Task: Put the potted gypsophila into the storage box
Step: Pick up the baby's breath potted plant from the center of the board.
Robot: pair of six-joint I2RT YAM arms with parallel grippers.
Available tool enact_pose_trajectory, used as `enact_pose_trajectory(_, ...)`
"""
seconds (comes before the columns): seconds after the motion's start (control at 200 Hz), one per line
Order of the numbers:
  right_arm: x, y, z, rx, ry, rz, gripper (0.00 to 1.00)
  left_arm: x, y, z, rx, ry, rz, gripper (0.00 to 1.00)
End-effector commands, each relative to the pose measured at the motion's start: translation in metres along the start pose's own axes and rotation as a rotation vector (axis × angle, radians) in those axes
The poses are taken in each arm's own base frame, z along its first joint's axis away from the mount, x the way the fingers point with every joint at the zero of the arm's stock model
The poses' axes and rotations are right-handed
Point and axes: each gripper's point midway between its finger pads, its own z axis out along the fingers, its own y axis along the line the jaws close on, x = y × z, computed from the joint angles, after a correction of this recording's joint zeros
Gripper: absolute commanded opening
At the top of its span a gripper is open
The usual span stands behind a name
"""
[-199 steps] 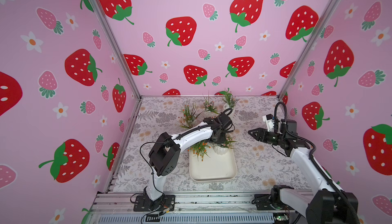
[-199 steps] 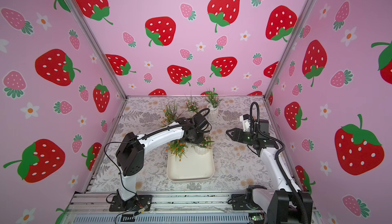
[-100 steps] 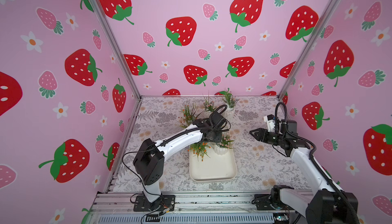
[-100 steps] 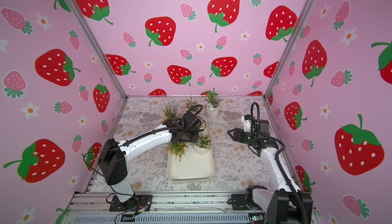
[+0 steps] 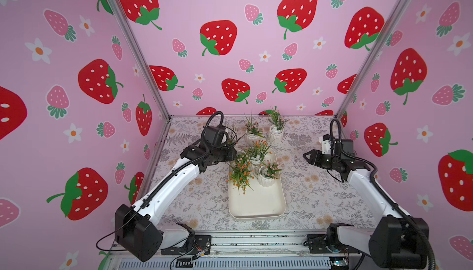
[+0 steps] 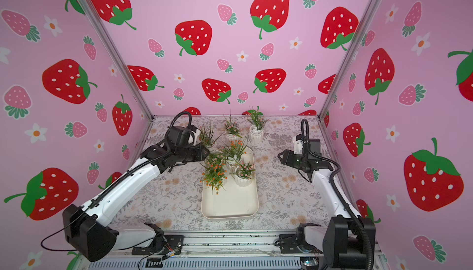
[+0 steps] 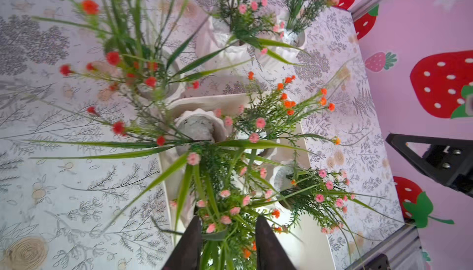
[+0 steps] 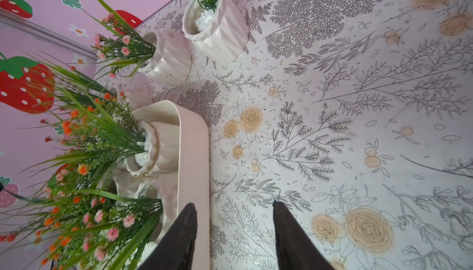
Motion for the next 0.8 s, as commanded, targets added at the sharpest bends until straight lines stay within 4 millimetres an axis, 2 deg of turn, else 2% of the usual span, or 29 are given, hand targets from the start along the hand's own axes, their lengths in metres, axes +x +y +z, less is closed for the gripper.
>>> enact_pose_trajectory(0.0,-0.020,0.001,0.019,0.045,0.000,0.040,0.50,-0.006,-0.008,-0.024,0.131,0.003,0.006,0.38)
enact_pose_trajectory(0.105,-0.039,0.012,0.047,0.025,0.024,0.038,0.51,-0.018,0.000,-0.035,0.165,-0.034,-0.004,0.39)
enact_pose_trajectory(0.215,-0.065,0.022,0.077,0.015,0.019,0.045,0.51,-0.023,0.010,-0.036,0.187,-0.046,-0.031,0.39)
enact_pose_trajectory(0.395,-0.098,0.019,0.124,0.025,-0.014,0.132,0.51,-0.023,0.030,-0.034,0.184,-0.037,-0.079,0.39)
enact_pose_trajectory(0.565,-0.109,0.022,0.159,0.036,-0.008,0.153,0.51,-0.017,0.031,-0.028,0.201,-0.028,-0.087,0.39)
enact_pose_trajectory(0.795,-0.119,0.024,0.186,0.039,-0.001,0.154,0.45,-0.015,0.026,-0.022,0.246,-0.004,-0.103,0.39)
